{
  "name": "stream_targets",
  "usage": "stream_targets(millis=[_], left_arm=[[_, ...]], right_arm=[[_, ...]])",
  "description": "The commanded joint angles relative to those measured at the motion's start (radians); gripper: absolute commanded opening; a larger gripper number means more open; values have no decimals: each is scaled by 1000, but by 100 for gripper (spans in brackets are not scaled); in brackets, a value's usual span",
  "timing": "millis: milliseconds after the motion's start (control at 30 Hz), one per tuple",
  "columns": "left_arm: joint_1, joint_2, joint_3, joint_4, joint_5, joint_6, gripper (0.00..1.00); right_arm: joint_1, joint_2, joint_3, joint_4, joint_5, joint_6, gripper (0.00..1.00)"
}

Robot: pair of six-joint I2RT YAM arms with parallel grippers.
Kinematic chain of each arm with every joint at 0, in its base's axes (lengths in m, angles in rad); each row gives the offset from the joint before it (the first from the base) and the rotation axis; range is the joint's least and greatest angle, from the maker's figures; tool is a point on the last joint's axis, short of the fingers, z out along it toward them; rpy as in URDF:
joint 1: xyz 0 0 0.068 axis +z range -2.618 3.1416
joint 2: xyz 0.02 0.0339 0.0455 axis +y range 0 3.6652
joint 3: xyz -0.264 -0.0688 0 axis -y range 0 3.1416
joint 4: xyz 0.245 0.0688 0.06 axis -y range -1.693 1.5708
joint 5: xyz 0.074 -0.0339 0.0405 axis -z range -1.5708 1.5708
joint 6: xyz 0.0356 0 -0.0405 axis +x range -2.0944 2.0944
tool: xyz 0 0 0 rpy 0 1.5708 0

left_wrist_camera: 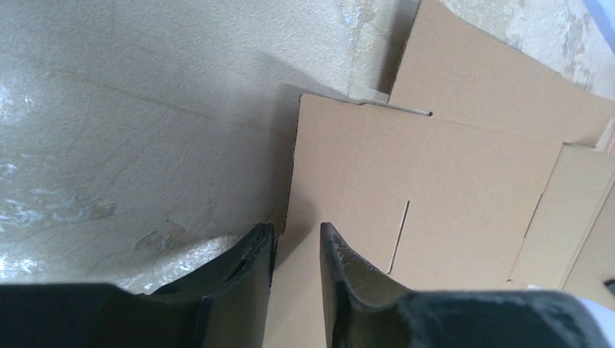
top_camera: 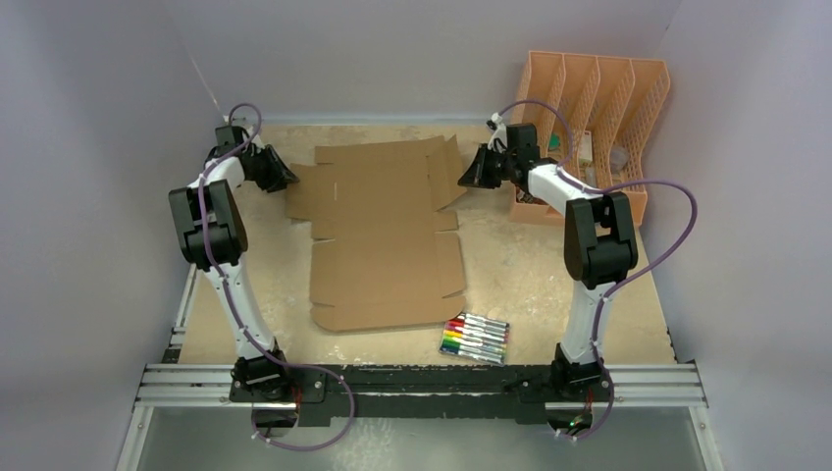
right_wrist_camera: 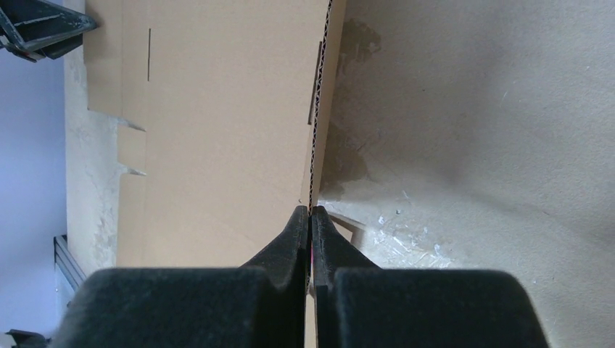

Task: Fold the paper box

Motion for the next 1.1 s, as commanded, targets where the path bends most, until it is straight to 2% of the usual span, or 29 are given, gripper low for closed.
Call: stream_targets(millis=[0, 67, 167, 367, 533, 700, 733, 867, 1067], left_arm=[[1, -35, 19, 43, 61, 34, 24], [1, -58, 19, 53, 51, 40, 17], [0, -83, 27, 48, 37, 56, 13], [-51, -108, 19, -9, -12, 103, 14], [-125, -147, -52, 51, -18, 40, 14], [-148, -174, -37, 40, -71, 20, 17], [-148, -177, -33, 38, -89, 15, 19], [-148, -186, -32, -10, -195, 21, 42], [-149, -280, -96, -46, -386, -23, 58]], right_arm=[[2, -36, 3, 72, -62, -34, 0], [1, -31, 15, 74, -66, -31, 0], [1, -30, 29, 72, -69, -22, 0], [1, -66, -20, 60, -43, -12, 0], [-17, -97, -65, 12, 61, -56, 0], [-43, -116, -43, -21, 81, -70, 0], [-43, -117, -32, -31, 81, -78, 3], [-42, -100, 22, -94, 101, -141, 34], [-36, -203, -12, -195, 205, -171, 59]])
